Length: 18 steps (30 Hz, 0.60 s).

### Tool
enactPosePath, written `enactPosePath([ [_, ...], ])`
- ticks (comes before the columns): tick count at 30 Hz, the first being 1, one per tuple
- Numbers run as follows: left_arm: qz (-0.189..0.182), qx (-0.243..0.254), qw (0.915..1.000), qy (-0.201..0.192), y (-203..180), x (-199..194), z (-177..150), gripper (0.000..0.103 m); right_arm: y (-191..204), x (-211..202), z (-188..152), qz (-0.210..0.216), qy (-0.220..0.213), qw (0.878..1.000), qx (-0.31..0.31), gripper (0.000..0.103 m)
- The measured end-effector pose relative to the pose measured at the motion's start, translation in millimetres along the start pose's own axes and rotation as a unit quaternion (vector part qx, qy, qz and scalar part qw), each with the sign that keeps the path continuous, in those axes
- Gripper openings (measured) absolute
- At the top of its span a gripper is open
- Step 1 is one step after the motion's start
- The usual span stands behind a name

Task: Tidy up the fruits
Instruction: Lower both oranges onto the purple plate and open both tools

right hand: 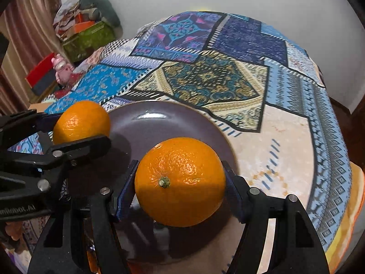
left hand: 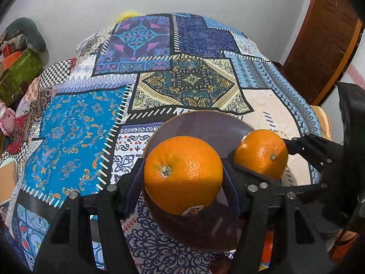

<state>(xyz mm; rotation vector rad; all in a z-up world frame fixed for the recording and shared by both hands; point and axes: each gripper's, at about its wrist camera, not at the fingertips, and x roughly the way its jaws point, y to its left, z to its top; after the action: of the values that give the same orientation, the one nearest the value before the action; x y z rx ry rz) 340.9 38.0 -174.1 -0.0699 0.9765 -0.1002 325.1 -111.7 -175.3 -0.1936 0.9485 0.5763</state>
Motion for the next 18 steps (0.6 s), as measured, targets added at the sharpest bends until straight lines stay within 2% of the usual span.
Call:
enactPosePath([
  [6,-0.012,0.0,0.9998,0.017,-2.7,12.2,-2.5,0.063,8.3,8.4,-1.7,-0.001,0.014,1.0,-0.02,0.066],
  [12,-0.023,-0.024,0.9987,0.038,1.5,22.9,-1.9,0.063,4.8,10.0,-2.4,0.007,0.022,1.0,-0.013,0.067],
  [15,-0.025,-0.019,0.9992,0.026,0.4,16.9,-1.7,0.064,2.6,6.0,-2.9,0.003,0.017,1.0,-0.011,0.069],
  [18,-0.023,0.005,0.9997,0.011,-8.2,5.2,-0.1,0.065,-0.6,2.1,-3.3,0.002,0.015,1.0,-0.007,0.069],
])
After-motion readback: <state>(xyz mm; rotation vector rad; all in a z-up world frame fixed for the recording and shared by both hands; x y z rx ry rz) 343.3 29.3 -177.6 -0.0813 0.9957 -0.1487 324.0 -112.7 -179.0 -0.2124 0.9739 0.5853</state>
